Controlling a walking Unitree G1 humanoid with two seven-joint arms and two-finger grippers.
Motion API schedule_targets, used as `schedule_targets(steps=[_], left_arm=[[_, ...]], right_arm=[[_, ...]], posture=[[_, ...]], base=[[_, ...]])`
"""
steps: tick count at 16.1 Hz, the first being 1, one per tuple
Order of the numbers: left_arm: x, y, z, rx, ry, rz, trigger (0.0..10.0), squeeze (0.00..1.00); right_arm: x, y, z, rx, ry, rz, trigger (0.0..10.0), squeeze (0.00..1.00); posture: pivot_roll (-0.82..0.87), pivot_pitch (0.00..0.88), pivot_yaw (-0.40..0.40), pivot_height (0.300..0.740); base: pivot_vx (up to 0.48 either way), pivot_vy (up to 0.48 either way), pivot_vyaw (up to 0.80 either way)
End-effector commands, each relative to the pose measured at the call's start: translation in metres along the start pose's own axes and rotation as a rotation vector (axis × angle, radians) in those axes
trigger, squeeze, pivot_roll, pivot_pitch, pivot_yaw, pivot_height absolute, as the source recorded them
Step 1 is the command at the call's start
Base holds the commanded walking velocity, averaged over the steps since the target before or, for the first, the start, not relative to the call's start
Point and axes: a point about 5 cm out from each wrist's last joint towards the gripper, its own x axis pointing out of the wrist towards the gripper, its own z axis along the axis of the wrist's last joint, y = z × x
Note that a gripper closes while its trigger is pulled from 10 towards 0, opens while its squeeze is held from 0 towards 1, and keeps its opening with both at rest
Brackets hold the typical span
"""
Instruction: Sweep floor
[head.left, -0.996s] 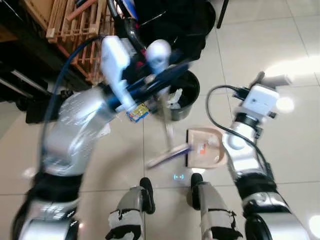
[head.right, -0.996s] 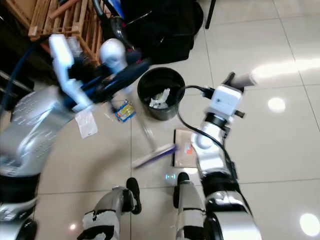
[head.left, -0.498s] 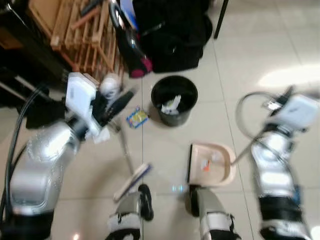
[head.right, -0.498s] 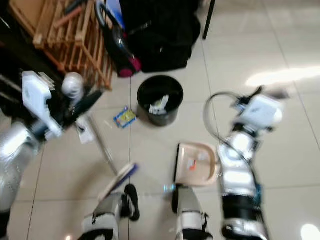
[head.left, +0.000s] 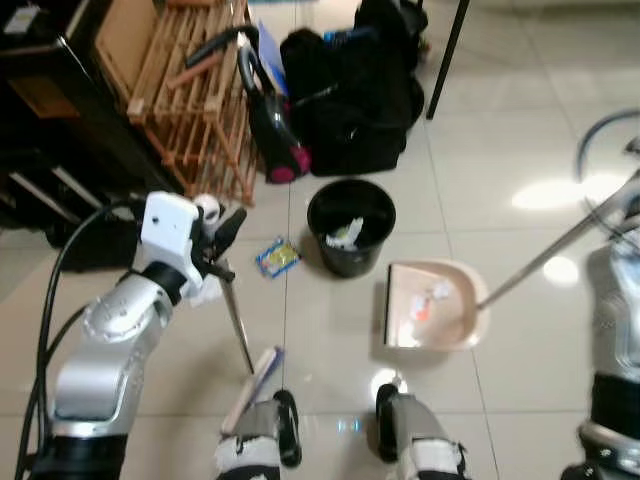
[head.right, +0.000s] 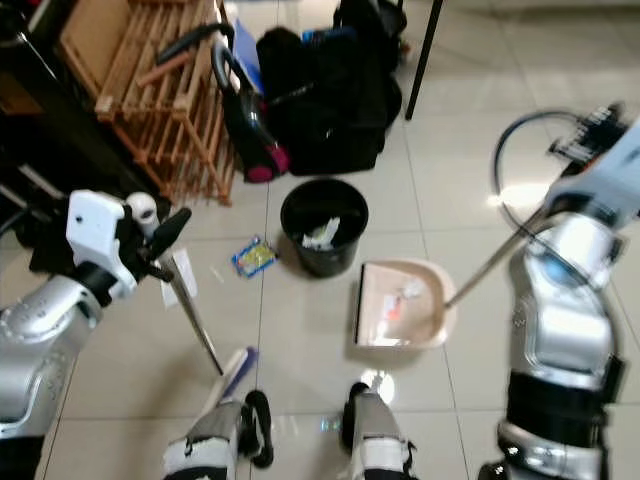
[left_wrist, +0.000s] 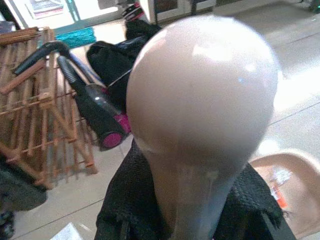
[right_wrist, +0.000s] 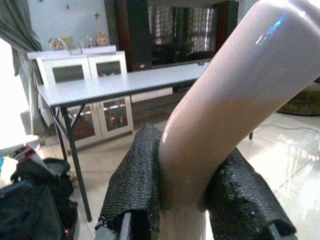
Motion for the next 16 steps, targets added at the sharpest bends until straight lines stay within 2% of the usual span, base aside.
schedule_targets(steps=[1,2,3,5,8,10,12,13,16], left_arm=[[-0.002,0.002,-0.003,0.025,0.01,0.023,10.0,0.0],[-0.003,0.0,-0.006,0.023,0.017,0.028,10.0,0.0],[-0.003,0.0,-0.006,0.023,0.017,0.028,10.0,0.0],[-0.006,-0.001,-0.01,0.027,0.031,0.037,10.0,0.0],[-0.008,-0.001,-0.016,0.034,0.059,0.073,10.0,0.0],[-0.007,-0.002,-0.016,0.03,0.047,0.083,10.0,0.0],[-0.006,-0.003,-0.014,0.043,0.031,0.088,10.0,0.0],[-0.003,-0.005,-0.008,0.066,-0.008,0.076,10.0,0.0],[0.003,-0.004,-0.001,0.057,-0.043,0.09,10.0,0.0]], right_arm=[[0.004,-0.004,0.015,0.018,-0.027,0.001,10.0,0.0],[0.015,-0.01,0.03,0.006,-0.011,0.009,10.0,0.0],[0.015,-0.01,0.03,0.006,-0.011,0.009,10.0,0.0],[0.037,-0.016,0.057,-0.019,0.015,0.036,10.0,0.0],[0.054,-0.011,0.08,0.04,0.025,0.068,10.0,0.0],[0.063,0.003,0.103,0.141,-0.013,0.104,10.0,0.0],[0.063,0.008,0.107,0.15,-0.009,0.132,10.0,0.0],[0.061,0.027,0.119,0.228,-0.04,0.19,10.0,0.0],[0.059,0.045,0.123,0.28,-0.041,0.245,10.0,0.0]], posture=[[-0.05,0.166,0.061,0.74],[-0.05,0.156,0.057,0.74],[-0.05,0.156,0.057,0.74],[-0.06,0.148,0.046,0.74],[-0.05,0.14,0.041,0.74],[-0.06,0.139,0.037,0.74],[-0.06,0.138,0.036,0.74],[-0.06,0.132,0.033,0.74],[-0.06,0.127,0.031,0.74]], base=[[0.0,0.0,0.0],[0.0,0.0,0.0],[0.0,0.0,0.0],[0.0,0.0,0.0],[0.0,0.0,0.0],[0.0,0.0,0.0],[0.0,0.0,0.0],[0.0,0.0,0.0],[0.32,0.0,0.0]])
